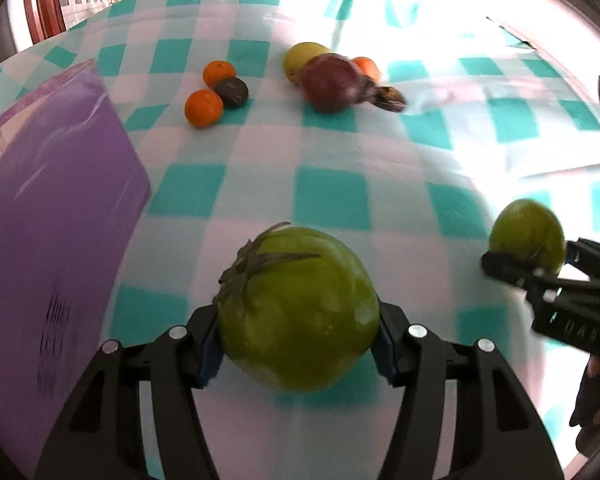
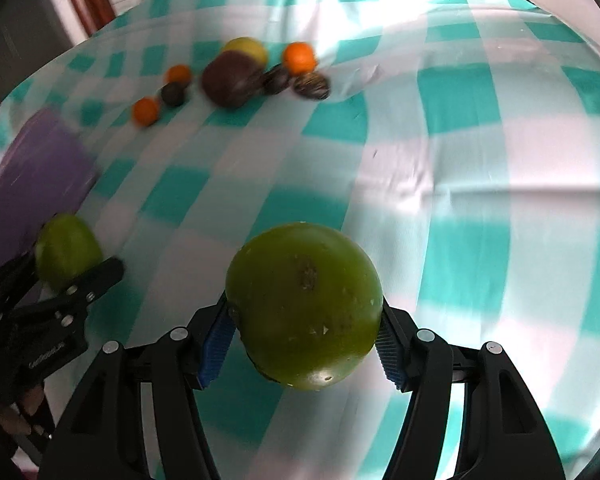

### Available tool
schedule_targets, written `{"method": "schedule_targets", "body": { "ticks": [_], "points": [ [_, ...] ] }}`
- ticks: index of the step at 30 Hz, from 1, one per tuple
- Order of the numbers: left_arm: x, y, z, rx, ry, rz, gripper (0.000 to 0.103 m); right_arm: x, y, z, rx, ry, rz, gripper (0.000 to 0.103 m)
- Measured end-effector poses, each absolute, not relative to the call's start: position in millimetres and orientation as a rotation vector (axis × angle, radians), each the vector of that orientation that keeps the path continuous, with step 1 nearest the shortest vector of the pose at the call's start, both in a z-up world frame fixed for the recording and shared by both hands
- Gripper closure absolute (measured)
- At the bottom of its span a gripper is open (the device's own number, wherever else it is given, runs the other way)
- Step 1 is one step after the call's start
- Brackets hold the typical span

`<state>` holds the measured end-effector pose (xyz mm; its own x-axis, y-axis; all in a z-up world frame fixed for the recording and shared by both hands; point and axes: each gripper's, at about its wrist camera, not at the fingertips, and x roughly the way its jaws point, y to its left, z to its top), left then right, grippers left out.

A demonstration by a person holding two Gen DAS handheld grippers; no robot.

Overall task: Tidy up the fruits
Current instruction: 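Grasp a large green apple with each gripper, then carry both green apples over the purple box and lower them inside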

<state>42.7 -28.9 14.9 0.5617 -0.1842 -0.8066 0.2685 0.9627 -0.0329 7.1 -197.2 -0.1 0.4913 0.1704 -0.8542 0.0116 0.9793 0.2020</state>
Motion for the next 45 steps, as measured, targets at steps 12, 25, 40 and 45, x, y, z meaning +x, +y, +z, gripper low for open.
{"method": "schedule_targets", "body": {
  "ticks": [12, 25, 40, 45],
  "points": [
    [-84.3, -41.8, 68.2, 0.229, 0.766, -0.191, 0.043, -86.5, -201.4, 50.5, 0.192, 1.032, 0.213, 0.041],
    [-137.4, -27.7, 138.9, 0.235, 0.757, -0.236, 0.043, -130.0, -220.7, 106.4, 0.151, 0.874, 0.250, 0.041],
    [-157.6, -13.6, 229.8, 0.247, 0.717, -0.214, 0.043, -160.5, -247.8, 193.7, 0.038, 0.731, 0.252, 0.041],
    [-160.4, 4.0, 231.9, 0.188, 0.719, -0.218, 0.043, -161.8, -246.5, 208.3, 0.062, 0.692, 0.271, 0.041]
  ]
}}
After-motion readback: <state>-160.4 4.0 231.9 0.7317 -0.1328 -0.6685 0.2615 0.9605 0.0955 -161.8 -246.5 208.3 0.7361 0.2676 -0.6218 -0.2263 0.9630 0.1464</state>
